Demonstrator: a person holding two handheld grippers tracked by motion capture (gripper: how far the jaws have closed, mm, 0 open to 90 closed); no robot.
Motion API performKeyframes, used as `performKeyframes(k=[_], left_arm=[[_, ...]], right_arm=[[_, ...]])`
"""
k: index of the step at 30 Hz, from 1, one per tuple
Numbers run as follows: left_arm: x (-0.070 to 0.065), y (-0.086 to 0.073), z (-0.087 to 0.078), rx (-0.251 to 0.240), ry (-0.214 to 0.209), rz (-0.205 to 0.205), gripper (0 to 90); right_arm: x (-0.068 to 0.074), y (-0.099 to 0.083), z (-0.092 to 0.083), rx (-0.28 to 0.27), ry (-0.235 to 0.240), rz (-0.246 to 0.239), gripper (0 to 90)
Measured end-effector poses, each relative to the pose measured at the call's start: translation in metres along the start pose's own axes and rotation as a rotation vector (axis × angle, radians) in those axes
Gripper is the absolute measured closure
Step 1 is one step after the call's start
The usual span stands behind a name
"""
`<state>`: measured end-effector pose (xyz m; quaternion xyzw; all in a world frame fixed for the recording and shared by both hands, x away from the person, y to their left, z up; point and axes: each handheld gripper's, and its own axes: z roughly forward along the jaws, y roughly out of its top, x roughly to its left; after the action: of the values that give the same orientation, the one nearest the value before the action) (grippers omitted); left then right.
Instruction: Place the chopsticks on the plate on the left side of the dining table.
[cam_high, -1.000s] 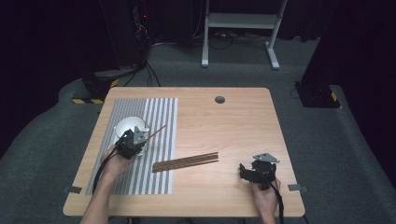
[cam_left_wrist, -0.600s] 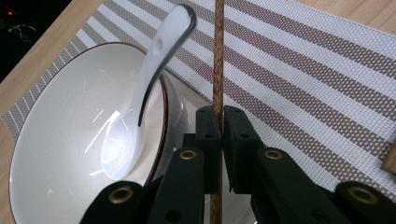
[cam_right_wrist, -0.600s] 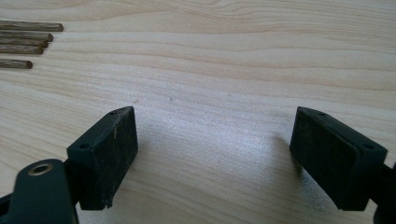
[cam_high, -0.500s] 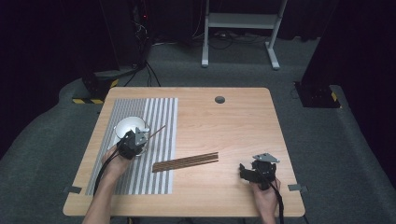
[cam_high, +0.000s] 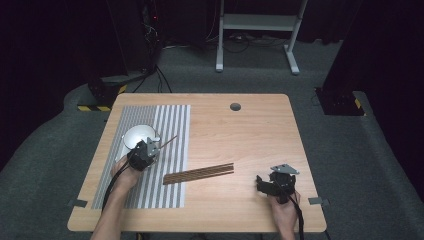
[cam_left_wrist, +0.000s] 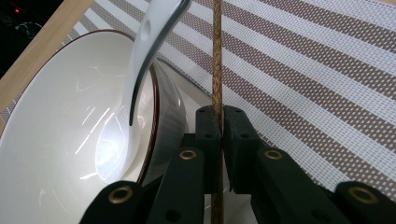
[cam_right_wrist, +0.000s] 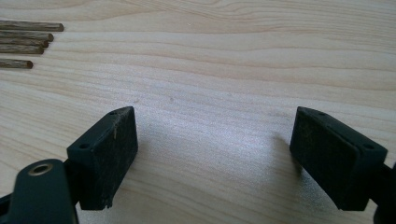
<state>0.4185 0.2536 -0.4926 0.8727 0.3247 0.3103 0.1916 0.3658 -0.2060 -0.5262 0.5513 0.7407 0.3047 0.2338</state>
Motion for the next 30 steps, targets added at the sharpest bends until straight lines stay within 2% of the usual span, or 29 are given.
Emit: performKeyframes(k=[14,30], left_arm=[[-0.0022,-0.0015,0.0026,-0.003,0.011,0.006,83.6],[-0.0059,-0.0034,0.0038,-0.017,0.01,-0.003,74.1]], right_arm=[[-0.0002,0.0,0.0001,-0.001,0.0,-0.003,14.7],[0.0,0.0,0.0,0.0,0.0,0.0,14.7]])
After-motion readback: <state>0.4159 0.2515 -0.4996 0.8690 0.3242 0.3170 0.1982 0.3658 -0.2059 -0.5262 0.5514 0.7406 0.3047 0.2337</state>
